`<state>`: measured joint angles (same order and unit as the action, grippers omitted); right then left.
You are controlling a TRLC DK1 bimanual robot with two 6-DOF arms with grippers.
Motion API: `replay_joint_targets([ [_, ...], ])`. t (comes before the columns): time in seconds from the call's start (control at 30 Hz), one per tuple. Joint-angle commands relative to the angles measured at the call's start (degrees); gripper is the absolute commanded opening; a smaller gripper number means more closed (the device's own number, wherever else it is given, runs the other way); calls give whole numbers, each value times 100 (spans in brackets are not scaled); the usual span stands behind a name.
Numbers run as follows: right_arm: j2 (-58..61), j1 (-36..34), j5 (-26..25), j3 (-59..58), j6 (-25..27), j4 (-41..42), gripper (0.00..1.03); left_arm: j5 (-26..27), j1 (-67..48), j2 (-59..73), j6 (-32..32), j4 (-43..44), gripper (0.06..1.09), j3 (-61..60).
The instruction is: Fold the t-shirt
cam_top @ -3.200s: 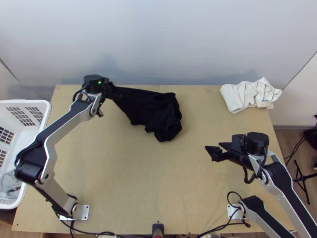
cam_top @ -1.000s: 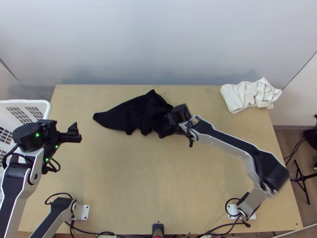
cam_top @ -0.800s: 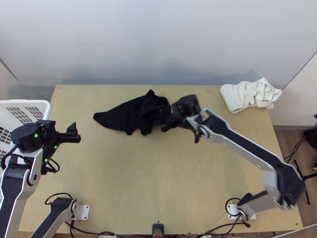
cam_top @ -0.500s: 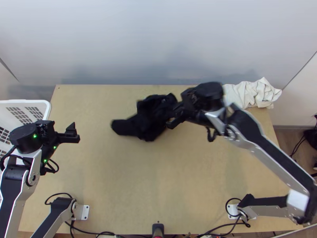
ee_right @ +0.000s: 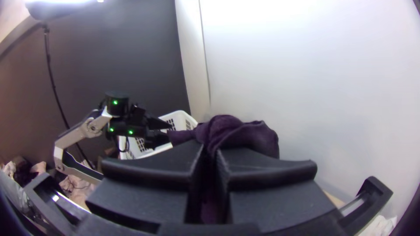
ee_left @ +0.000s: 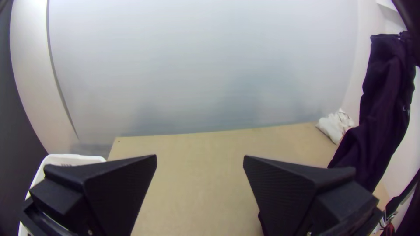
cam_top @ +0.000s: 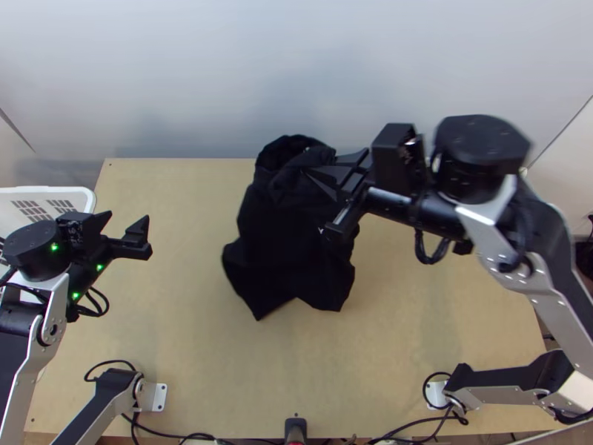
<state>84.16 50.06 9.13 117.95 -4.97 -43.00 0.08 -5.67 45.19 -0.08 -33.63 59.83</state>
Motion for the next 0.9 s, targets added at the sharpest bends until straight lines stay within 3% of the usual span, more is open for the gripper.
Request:
replay_joint_targets([
  [0.0, 153, 258, 371, 1151, -549, -138, 3, 89, -13, 34, -54, 49, 102, 143],
  [0.13, 162, 197, 599, 1687, -935, -59, 3, 89, 40, 25, -54, 49, 102, 107],
  [0.3, 153, -524, 872, 1977, -1665, 521, 3, 89, 40, 60, -63, 58, 102, 151],
  [0.67, 584, -1034, 652, 756, -1674, 284, 3, 89, 31, 297, -63, 137, 102, 433],
  [0.77, 777, -911, 494, 17, -1384, 275, 3, 89, 40, 297, -63, 137, 102, 415],
  [0.87, 971, -506, -25, -747, -1006, 565, 3, 71, 66, 280, -63, 120, 102, 389],
])
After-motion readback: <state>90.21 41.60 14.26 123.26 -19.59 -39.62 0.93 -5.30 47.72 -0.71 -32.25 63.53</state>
